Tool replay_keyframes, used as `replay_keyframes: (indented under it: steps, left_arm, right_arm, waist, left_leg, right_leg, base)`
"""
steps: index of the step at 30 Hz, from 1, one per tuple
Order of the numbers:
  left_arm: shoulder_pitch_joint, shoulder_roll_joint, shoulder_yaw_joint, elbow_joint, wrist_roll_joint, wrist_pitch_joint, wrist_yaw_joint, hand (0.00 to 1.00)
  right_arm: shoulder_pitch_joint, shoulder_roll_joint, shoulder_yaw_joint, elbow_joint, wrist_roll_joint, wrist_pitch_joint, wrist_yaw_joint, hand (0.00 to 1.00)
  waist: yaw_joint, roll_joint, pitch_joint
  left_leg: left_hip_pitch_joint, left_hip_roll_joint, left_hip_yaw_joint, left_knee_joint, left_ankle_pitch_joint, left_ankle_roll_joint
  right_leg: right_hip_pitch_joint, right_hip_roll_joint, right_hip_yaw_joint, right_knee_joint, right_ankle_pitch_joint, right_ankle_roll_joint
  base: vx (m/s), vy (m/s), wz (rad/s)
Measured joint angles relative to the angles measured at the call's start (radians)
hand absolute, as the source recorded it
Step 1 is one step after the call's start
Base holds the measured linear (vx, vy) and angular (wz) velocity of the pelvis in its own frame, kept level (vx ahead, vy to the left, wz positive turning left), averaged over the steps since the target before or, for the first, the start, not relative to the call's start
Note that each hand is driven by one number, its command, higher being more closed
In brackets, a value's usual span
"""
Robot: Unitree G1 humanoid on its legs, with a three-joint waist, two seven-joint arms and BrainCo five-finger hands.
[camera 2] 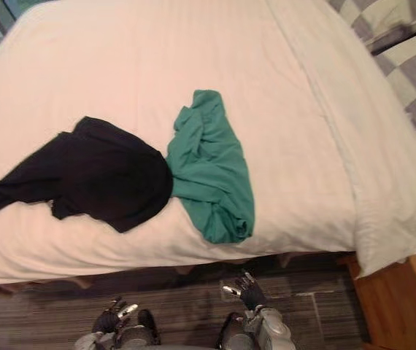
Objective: Tidy the bed and pick cloth on bed and put in laundry
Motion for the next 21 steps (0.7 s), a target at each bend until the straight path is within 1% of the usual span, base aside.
replay_keyframes:
  steps: [1, 2, 4, 5, 8, 9, 11, 13, 14, 15, 16, 17, 18, 19, 20, 21]
  left_arm:
    - [-0.012, 0.003, -0.021, -0.001, 0.001, 0.004, 0.012, 0.0]
    - [-0.016, 0.003, -0.03, 0.0, 0.001, 0.007, 0.019, 0.0]
    - [-0.02, 0.003, -0.027, -0.001, 0.004, 0.012, 0.038, 0.0]
    - [-0.02, 0.004, -0.027, 0.003, 0.004, 0.012, 0.039, 0.0]
    - [-0.02, 0.004, -0.026, 0.029, -0.009, -0.002, 0.04, 0.0]
    - [-0.02, 0.006, -0.017, 0.035, -0.023, -0.005, 0.042, 0.0]
    - [-0.016, 0.006, -0.005, 0.042, -0.086, -0.014, 0.063, 0.0]
    - [-0.009, 0.005, 0.051, 0.068, -0.194, -0.009, 0.091, 0.0]
    - [-0.002, 0.004, 0.085, 0.074, -0.225, -0.004, 0.108, 0.0]
    - [0.015, 0.006, 0.149, 0.074, -0.258, 0.008, 0.13, 0.0]
    - [0.023, 0.011, 0.204, 0.072, -0.28, 0.021, 0.162, 0.0]
    - [0.026, 0.018, 0.242, 0.067, -0.284, 0.032, 0.185, 0.0]
    - [0.033, 0.028, 0.294, 0.047, -0.283, 0.04, 0.228, 0.0]
    - [0.039, 0.033, 0.327, 0.011, -0.29, 0.051, 0.26, 0.0]
    - [0.054, 0.046, 0.383, -0.088, -0.296, 0.069, 0.306, 0.0]
    - [0.06, 0.059, 0.411, -0.145, -0.299, 0.077, 0.328, 0.0]
  right_arm:
    - [0.003, 0.001, 0.014, 0.005, 0.005, -0.005, -0.003, 0.0]
    - [0.004, 0.002, 0.029, 0.017, 0.007, -0.008, -0.004, 0.0]
    - [0.006, 0.012, 0.065, 0.04, 0.063, -0.029, -0.013, 0.0]
    - [0.006, 0.013, 0.072, 0.044, 0.087, -0.033, -0.02, 0.0]
    - [0.009, 0.012, 0.068, 0.058, 0.135, -0.035, -0.072, 0.0]
    - [0.014, 0.009, 0.058, 0.059, 0.165, -0.035, -0.102, 0.0]
    - [0.02, 0.01, 0.016, 0.067, 0.217, -0.034, -0.149, 0.0]
    - [0.028, 0.02, -0.088, 0.087, 0.314, -0.033, -0.229, 0.0]
    - [0.034, 0.019, -0.13, 0.085, 0.343, -0.033, -0.259, 0.0]
    - [0.048, 0.017, -0.197, 0.075, 0.382, -0.035, -0.302, 0.0]
    - [0.064, 0.015, -0.263, 0.055, 0.397, -0.044, -0.359, 0.0]
    - [0.082, 0.01, -0.31, 0.025, 0.398, -0.048, -0.397, 0.0]
    - [0.11, 0.0, -0.365, -0.043, 0.382, -0.062, -0.458, 0.0]
    - [0.137, -0.005, -0.398, -0.105, 0.351, -0.068, -0.501, 0.0]
    - [0.186, -0.025, -0.445, -0.241, 0.305, -0.071, -0.557, 0.0]
    - [0.214, -0.042, -0.461, -0.324, 0.273, -0.071, -0.584, 0.0]
  waist:
    - [0.001, 0.0, -0.005]
    - [0.0, -0.006, -0.012]
    - [0.002, -0.026, -0.026]
    - [0.001, -0.03, -0.03]
    - [0.0, -0.03, -0.034]
    - [0.0, -0.031, -0.035]
    - [0.001, -0.033, -0.036]
    - [0.003, -0.037, -0.043]
    - [0.004, -0.039, -0.045]
    - [0.003, -0.041, -0.047]
    - [0.003, -0.043, -0.049]
    - [0.004, -0.043, -0.049]
    - [0.007, -0.037, -0.052]
    - [0.007, -0.032, -0.055]
    - [0.004, -0.02, -0.062]
    - [0.004, -0.008, -0.072]
  left_leg:
    - [0.006, -0.003, -0.025, -0.01, 0.003, 0.002]
    - [0.006, -0.005, -0.042, -0.018, 0.008, 0.005]
    - [0.006, -0.008, -0.064, -0.033, 0.028, 0.024]
    - [0.011, -0.01, -0.065, -0.046, 0.04, 0.025]
    - [0.046, -0.017, -0.062, -0.098, 0.066, 0.02]
    - [0.06, -0.02, -0.061, -0.107, 0.067, 0.018]
    - [0.08, -0.025, -0.05, -0.125, 0.07, 0.015]
    - [0.086, -0.029, -0.034, -0.125, 0.07, 0.014]
    - [0.086, -0.03, -0.031, -0.126, 0.07, 0.014]
    - [0.086, -0.031, -0.022, -0.126, 0.071, 0.013]
    - [0.09, -0.031, -0.013, -0.127, 0.071, 0.013]
    - [0.095, -0.031, -0.004, -0.128, 0.071, 0.013]
    - [0.098, -0.031, 0.007, -0.131, 0.07, 0.013]
    - [0.097, -0.031, 0.016, -0.133, 0.067, 0.011]
    - [0.095, -0.03, 0.044, -0.133, 0.047, 0.01]
    - [0.096, -0.025, 0.073, -0.132, 0.046, 0.011]
  right_leg:
    - [0.021, 0.014, 0.028, -0.02, -0.004, -0.006]
    - [0.032, 0.02, 0.037, -0.03, -0.007, -0.011]
    - [0.051, 0.022, 0.007, -0.035, -0.008, -0.013]
    - [0.057, 0.022, 0.006, -0.035, -0.008, -0.013]
    - [0.079, 0.026, 0.008, -0.038, -0.008, -0.013]
    - [0.088, 0.025, 0.009, -0.039, -0.007, -0.012]
    - [0.101, 0.022, 0.012, -0.045, -0.002, -0.005]
    - [0.108, 0.019, 0.014, -0.059, 0.01, 0.001]
    - [0.107, 0.017, 0.018, -0.062, 0.011, 0.002]
    - [0.107, 0.015, 0.022, -0.062, 0.012, 0.004]
    - [0.107, 0.014, 0.027, -0.063, 0.014, 0.006]
    - [0.107, 0.014, 0.035, -0.064, 0.014, 0.008]
    - [0.107, 0.014, 0.035, -0.069, 0.016, 0.01]
    - [0.107, 0.012, 0.036, -0.072, 0.016, 0.012]
    - [0.107, 0.009, 0.036, -0.077, 0.014, 0.015]
    - [0.111, 0.008, 0.035, -0.085, 0.017, 0.015]
  base:
    - [0.03, 0.057, 0.75]
    - [0.01, 0.002, 0.57]
    - [-0.01, -0.032, 0.47]
    - [-0.01, -0.027, 0.35]
    - [-0.01, 0.003, 0.17]
    - [0.0, 0.0, 0.0]
    - [-0.04, 0.043, -0.05]
    - [-0.04, 0.042, -0.1]
    - [-0.05, 0.04, -0.08]
    - [-0.06, 0.041, -0.07]
    - [-0.05, 0.03, -0.12]
    - [-0.06, 0.019, -0.18]
    - [-0.05, 0.012, -0.15]
    - [-0.08, 0.023, -0.12]
    - [-0.05, 0.026, -0.03]
    - [-0.01, 0.04, 0.05]
